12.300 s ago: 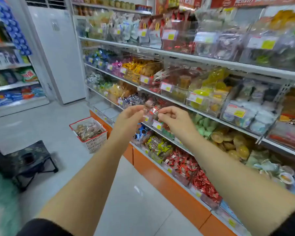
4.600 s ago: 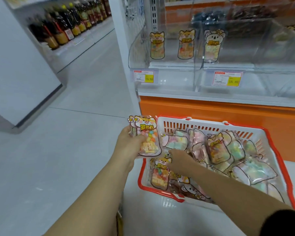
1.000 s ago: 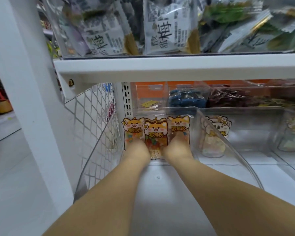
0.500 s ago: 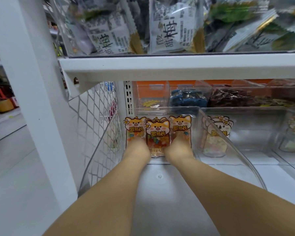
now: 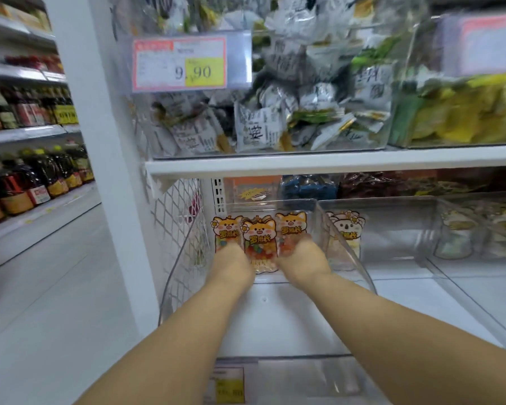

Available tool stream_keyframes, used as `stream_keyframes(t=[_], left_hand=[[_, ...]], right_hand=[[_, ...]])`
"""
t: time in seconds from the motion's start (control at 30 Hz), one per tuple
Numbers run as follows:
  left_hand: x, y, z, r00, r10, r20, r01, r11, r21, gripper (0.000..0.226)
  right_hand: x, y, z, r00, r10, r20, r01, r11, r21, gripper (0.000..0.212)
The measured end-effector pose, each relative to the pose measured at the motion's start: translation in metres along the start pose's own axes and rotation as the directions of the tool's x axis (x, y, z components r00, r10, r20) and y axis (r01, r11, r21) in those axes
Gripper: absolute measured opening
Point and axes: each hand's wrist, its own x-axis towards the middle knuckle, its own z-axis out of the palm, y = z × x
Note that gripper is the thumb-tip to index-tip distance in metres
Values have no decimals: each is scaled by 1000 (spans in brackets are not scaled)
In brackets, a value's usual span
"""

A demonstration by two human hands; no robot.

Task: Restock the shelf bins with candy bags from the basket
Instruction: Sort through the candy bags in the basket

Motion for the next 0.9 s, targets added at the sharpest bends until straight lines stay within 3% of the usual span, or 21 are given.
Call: stream_keyframes(t=[0.13, 0.27, 0.5, 0.6, 0.73, 0.9], left_hand=[[-52, 8, -14, 989, 141, -41, -146, 977, -153, 47], [-121, 18, -33, 968, 235, -88, -251, 906, -341, 47], [-241, 13, -19, 979, 202, -1, -168, 812, -559, 35], [-284, -2, 17, 977, 201, 66, -132, 825, -550, 34], [-321, -23, 70, 959, 194, 207, -92, 904, -418, 34], [-339, -51, 137, 870, 171, 462, -71, 972, -225, 41]], right_hand=[[-54, -12, -34, 994, -91, 58, 85, 992, 95, 36], [-120, -20, -75, 976, -187, 113, 170, 974, 148, 42], [-230, 34, -136, 944, -268, 192, 254, 962, 98, 27], [-267, 89, -143, 945, -209, 252, 201, 978, 59, 27], [-292, 173, -147, 945, -51, 325, 92, 989, -114, 34], [-291, 246, -150, 923, 130, 361, 36, 907, -419, 36]])
